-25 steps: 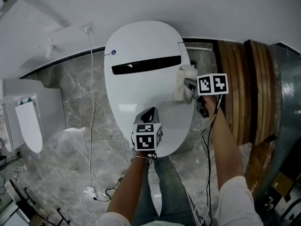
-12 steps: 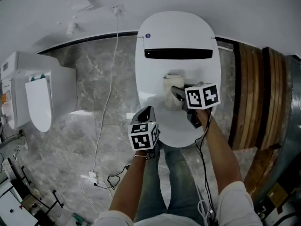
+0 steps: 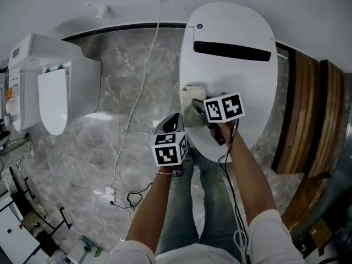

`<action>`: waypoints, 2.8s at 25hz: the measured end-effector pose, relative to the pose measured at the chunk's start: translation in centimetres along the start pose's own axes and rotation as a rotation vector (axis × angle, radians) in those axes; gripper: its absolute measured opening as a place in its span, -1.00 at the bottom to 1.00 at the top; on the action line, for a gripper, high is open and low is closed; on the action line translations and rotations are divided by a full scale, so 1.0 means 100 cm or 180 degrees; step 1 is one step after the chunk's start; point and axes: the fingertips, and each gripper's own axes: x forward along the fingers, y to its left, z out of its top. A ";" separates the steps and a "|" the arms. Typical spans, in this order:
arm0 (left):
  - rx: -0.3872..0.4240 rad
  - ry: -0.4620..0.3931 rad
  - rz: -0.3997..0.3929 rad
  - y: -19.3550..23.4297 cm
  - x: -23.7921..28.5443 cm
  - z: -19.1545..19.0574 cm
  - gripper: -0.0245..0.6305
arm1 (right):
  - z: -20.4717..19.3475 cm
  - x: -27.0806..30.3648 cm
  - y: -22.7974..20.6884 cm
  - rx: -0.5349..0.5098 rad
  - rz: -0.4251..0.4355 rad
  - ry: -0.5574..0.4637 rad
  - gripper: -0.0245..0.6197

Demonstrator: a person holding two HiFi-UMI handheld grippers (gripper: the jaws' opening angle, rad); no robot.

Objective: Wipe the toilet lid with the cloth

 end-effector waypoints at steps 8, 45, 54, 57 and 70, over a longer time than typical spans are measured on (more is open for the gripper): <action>0.0275 0.0063 -0.0390 -0.091 0.027 -0.005 -0.88 | -0.028 -0.088 -0.098 0.0357 -0.0215 -0.0166 -0.60; 0.0027 0.0144 -0.0129 -0.045 0.002 -0.056 -0.88 | -0.091 -0.030 -0.012 0.0189 0.0255 0.0026 -0.60; 0.0247 0.0274 -0.0475 -0.122 0.025 -0.069 -0.88 | -0.132 -0.112 -0.101 0.0438 -0.0135 -0.0017 -0.59; 0.0346 0.0321 -0.0565 -0.143 0.030 -0.073 -0.88 | -0.148 -0.143 -0.138 0.0566 -0.0349 -0.0047 -0.59; 0.0434 0.0385 -0.0545 -0.138 0.022 -0.083 -0.88 | -0.160 -0.174 -0.144 0.0788 -0.0574 -0.0221 -0.62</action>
